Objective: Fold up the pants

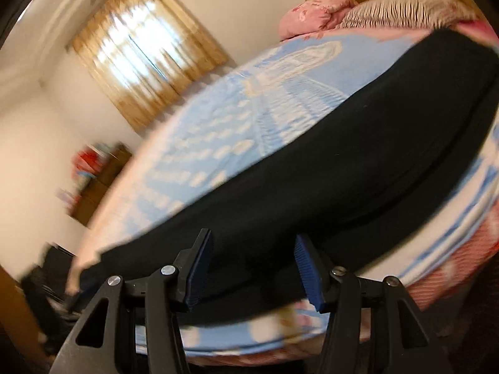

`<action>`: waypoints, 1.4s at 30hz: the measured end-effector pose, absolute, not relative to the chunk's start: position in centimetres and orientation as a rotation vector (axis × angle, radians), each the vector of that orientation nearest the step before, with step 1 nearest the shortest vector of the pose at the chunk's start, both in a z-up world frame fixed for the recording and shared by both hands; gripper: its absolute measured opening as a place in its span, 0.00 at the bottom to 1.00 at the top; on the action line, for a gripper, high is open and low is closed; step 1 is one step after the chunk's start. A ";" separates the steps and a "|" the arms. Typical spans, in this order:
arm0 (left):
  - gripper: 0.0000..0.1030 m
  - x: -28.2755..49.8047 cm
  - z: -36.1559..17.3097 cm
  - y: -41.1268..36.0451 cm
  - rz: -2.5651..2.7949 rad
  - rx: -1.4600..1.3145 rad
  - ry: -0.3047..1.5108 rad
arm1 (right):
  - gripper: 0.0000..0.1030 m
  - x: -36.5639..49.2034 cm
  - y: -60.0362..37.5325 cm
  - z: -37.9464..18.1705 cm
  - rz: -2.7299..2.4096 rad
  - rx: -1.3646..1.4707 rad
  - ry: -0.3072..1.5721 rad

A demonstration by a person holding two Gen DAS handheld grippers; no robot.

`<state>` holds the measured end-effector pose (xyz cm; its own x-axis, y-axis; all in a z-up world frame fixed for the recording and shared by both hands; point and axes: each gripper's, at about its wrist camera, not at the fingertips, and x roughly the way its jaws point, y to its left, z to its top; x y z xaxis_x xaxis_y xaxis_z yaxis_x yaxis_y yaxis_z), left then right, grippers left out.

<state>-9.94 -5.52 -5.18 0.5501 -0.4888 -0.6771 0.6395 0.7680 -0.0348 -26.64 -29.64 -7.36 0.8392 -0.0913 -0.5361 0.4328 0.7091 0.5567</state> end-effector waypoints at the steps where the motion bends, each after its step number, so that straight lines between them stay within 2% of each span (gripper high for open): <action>1: 0.99 -10.0 -5.2 -5.5 -0.672 0.225 0.723 | 0.53 -26.8 -29.9 -7.6 -0.297 0.758 0.481; 16: 0.99 -10.1 -5.3 -5.9 -0.671 0.230 0.725 | 0.55 -23.8 -27.0 -10.7 -0.081 0.953 0.547; 23: 0.99 -9.9 -5.2 -5.5 -0.656 0.219 0.724 | 0.53 -25.9 -30.0 -9.7 -0.168 0.951 0.402; 24: 0.99 -9.8 -5.2 -5.4 -0.654 0.218 0.725 | 0.51 -26.0 -30.4 -9.7 -0.171 0.953 0.399; 26: 0.99 -9.8 -5.2 -5.4 -0.652 0.213 0.728 | 0.40 -25.7 -30.2 -9.7 -0.185 0.922 0.432; 28: 0.99 -9.6 -5.3 -5.4 -0.653 0.205 0.734 | 0.09 -25.2 -30.0 -9.8 -0.177 0.895 0.462; 36: 0.99 -9.8 -5.1 -5.2 -0.662 0.215 0.728 | 0.06 -27.5 -29.4 -7.7 -0.242 0.786 0.530; 42: 0.99 -9.2 -5.4 -5.0 -0.669 0.173 0.762 | 0.06 -28.4 -30.1 -9.1 -0.329 0.739 0.605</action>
